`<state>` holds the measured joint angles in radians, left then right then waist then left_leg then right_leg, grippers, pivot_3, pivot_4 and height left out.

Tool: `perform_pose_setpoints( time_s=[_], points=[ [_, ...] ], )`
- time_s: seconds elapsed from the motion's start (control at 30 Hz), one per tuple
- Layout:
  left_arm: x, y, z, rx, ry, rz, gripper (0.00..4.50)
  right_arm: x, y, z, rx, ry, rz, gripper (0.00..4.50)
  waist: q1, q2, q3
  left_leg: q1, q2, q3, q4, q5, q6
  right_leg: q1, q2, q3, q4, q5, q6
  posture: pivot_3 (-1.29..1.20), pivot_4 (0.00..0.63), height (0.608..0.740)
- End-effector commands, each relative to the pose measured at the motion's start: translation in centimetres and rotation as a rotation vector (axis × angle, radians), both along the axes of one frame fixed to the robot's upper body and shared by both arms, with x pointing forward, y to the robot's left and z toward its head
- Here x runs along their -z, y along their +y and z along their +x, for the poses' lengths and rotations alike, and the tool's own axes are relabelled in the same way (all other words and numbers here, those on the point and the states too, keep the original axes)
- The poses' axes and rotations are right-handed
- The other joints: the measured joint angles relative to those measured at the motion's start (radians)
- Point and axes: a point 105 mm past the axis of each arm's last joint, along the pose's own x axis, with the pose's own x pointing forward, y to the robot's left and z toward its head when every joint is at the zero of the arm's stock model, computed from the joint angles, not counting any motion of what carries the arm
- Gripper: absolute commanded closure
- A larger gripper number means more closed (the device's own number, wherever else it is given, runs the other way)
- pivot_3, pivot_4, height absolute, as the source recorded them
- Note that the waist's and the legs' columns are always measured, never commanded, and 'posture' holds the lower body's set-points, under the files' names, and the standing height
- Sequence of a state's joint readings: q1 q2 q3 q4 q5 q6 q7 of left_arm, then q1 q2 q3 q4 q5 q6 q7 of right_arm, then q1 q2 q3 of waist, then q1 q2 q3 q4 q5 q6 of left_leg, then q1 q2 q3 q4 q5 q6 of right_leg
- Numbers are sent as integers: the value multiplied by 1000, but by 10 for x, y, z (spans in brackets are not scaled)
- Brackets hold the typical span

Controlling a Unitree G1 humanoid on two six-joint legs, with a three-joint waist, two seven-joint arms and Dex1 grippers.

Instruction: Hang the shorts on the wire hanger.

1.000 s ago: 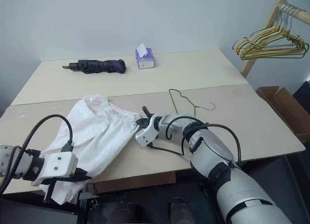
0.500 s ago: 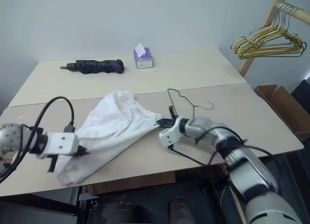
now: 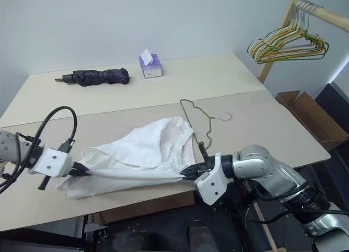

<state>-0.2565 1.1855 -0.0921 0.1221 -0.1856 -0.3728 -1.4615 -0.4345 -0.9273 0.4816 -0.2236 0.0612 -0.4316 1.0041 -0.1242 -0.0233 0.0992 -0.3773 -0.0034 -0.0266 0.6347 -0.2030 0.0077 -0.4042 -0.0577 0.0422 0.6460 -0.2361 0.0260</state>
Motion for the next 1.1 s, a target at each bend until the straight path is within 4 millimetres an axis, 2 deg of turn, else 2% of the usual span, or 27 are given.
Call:
perform_pose_setpoints(
  time_s=[0.03, 0.1, 0.17, 0.23, 0.3, 0.37, 0.4, 0.43, 0.47, 0.53, 0.6, 0.67, 0.77, 0.83, 0.97, 1.03, 1.1],
  points=[
    [-15, -2, 22, -119, -101, -48, 4500, -35, -2, 25, 94, 71, 110, 4475, 5, -1, -1, 0, 0, 0, 1, 0, 0, 0, 0, 0, 0, 0, 0, -123, 21, 740],
    [-26, -7, 39, -182, -148, -110, 4500, -52, 0, 42, 120, 89, 163, 4475, 6, -3, -2, -2, 0, 0, 4, 0, 0, 0, 1, -1, 0, 2, 2, -120, 14, 740],
    [-54, -12, 71, -263, -272, -229, 4500, -74, 4, 70, 158, 57, 207, 4475, 9, -5, -4, -5, 0, -2, 8, 0, 0, -2, 2, -2, 0, 4, 3, -111, 0, 740],
    [-89, -9, 112, -394, -470, -306, 4500, -103, 13, 113, 266, -66, 265, 4475, 9, -7, -6, -6, -1, -2, 9, 0, 0, -1, 2, -2, 0, 4, 3, -103, 0, 740],
    [-129, 0, 152, -566, -704, -351, 4500, -143, 22, 160, 441, -273, 390, 4475, 3, -9, -8, -8, -2, -3, 11, 1, -1, -4, 2, -3, 0, 8, 3, -96, 0, 740],
    [-169, 10, 175, -704, -918, -381, 4500, -187, 24, 191, 620, -459, 542, 4475, -1, -10, -11, -8, -4, -3, 10, 1, -1, -7, 1, -2, 1, 14, -6, -89, 0, 740],
    [-193, 15, 183, -785, -1030, -417, 4500, -211, 20, 201, 710, -556, 626, 4475, -2, -10, -12, -13, -5, -4, 8, 1, -2, -14, -1, -1, 3, 15, -6, -87, 0, 740],
    [-216, 21, 186, -859, -1135, -457, 4500, -231, 16, 206, 776, -654, 689, 4475, -1, -10, -13, -18, -6, -6, 8, 1, -3, -21, -2, 0, 5, 14, -6, -83, 0, 740],
    [-230, 24, 187, -907, -1201, -481, 4500, -242, 13, 207, 811, -722, 726, 4475, -1, -10, -15, -23, -7, -9, 7, 1, -6, -27, -3, 0, 12, 14, -6, -83, 0, 740],
    [-282, 36, 175, -1000, -1494, -520, 4500, -278, 1, 201, 881, -890, 886, 4475, 0, -11, -16, -38, -8, -10, 7, 5, -16, -42, -5, 2, 13, 14, -6, -80, 0, 740],
    [-317, 42, 157, -1042, -1702, -580, 4500, -298, -7, 191, 897, -1004, 1004, 4475, -3, -11, -16, -49, -13, -9, 7, 7, -18, -55, -10, 2, 15, 14, -5, -80, 0, 740],
    [-334, 37, 146, -995, -1796, -623, 4500, -301, -10, 186, 877, -1058, 1036, 4475, -4, -11, -16, -54, -18, -6, 7, 7, -20, -60, -16, 4, 17, 12, -1, -82, 0, 740],
    [-334, 27, 146, -903, -1786, -650, 4500, -291, -12, 188, 852, -1017, 1028, 4475, -4, -11, -17, -51, -23, -3, 8, 2, -11, -56, -21, 6, 17, 8, 5, -82, 0, 740],
    [-315, 16, 150, -763, -1726, -631, 4500, -268, -13, 193, 810, -995, 954, 4475, -4, -11, -18, -47, -25, -2, 9, -2, -4, -52, -21, 6, 16, 9, 8, -90, 0, 740],
    [-260, 5, 150, -532, -1564, -564, 4500, -207, -9, 194, 676, -914, 802, 4475, -10, -11, -21, -41, -27, -2, 10, 2, -1, -43, -21, 7, 17, 12, 11, -95, 0, 740],
    [-222, 5, 145, -453, -1435, -540, 4500, -168, -7, 188, 586, -844, 722, 4475, -19, -11, -21, -33, -28, -2, 10, 3, 0, -34, -21, 6, 14, 15, 11, -95, 0, 740],
    [-186, 5, 135, -398, -1281, -525, 4500, -133, -5, 178, 491, -774, 646, 4475, -31, -9, -23, -31, -29, -4, 10, 4, 2, -32, -22, 7, 11, 16, 12, -96, 0, 740]
  ],
)
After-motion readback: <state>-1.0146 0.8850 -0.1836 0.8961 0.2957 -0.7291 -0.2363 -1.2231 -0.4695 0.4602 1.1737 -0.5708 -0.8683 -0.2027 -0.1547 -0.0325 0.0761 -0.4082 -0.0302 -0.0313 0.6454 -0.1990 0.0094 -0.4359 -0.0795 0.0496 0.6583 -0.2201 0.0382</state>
